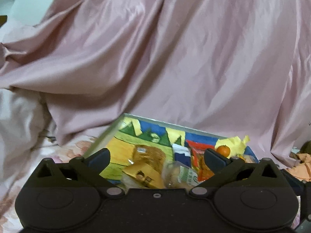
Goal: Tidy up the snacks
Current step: 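Open the left tool over the grey tray while the right tool releases the sausage tray, then withdraw both open tools from the grey tray toward the remaining snacks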
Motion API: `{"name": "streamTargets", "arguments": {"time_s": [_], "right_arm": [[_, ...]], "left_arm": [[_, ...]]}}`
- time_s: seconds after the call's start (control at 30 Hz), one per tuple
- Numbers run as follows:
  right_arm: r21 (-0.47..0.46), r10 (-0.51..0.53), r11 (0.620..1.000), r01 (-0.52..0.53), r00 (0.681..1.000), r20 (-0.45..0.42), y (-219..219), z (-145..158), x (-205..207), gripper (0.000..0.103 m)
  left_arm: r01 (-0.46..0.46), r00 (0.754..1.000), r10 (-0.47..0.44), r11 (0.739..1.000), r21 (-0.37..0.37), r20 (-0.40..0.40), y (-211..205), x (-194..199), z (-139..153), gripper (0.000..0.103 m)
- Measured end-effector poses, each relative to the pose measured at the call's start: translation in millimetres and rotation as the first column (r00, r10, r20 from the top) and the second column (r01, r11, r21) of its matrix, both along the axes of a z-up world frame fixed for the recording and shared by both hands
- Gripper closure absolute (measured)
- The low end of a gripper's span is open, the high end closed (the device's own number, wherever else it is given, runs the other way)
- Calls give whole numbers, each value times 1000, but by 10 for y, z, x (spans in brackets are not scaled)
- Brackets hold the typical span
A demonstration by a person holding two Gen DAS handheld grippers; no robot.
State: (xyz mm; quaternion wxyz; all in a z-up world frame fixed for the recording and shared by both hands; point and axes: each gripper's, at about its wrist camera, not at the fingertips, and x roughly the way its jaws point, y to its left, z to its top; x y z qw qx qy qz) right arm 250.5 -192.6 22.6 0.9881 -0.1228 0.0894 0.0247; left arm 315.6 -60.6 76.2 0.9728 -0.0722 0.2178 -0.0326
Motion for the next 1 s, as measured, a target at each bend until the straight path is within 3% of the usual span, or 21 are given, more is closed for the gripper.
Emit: {"name": "streamTargets", "arguments": {"time_s": [0.43, 0.73, 1.0], "right_arm": [[54, 24, 998, -30, 995, 94, 45, 225, -369, 0], [92, 65, 993, -79, 988, 143, 60, 291, -822, 0], [127, 86, 987, -102, 988, 132, 57, 327, -1119, 0]], "left_arm": [[-67, 995, 63, 997, 41, 79, 291, -617, 213, 1], [-108, 991, 105, 994, 30, 86, 520, -1093, 188, 1], [-133, 989, 129, 990, 48, 74, 701, -1504, 61, 1]]}}
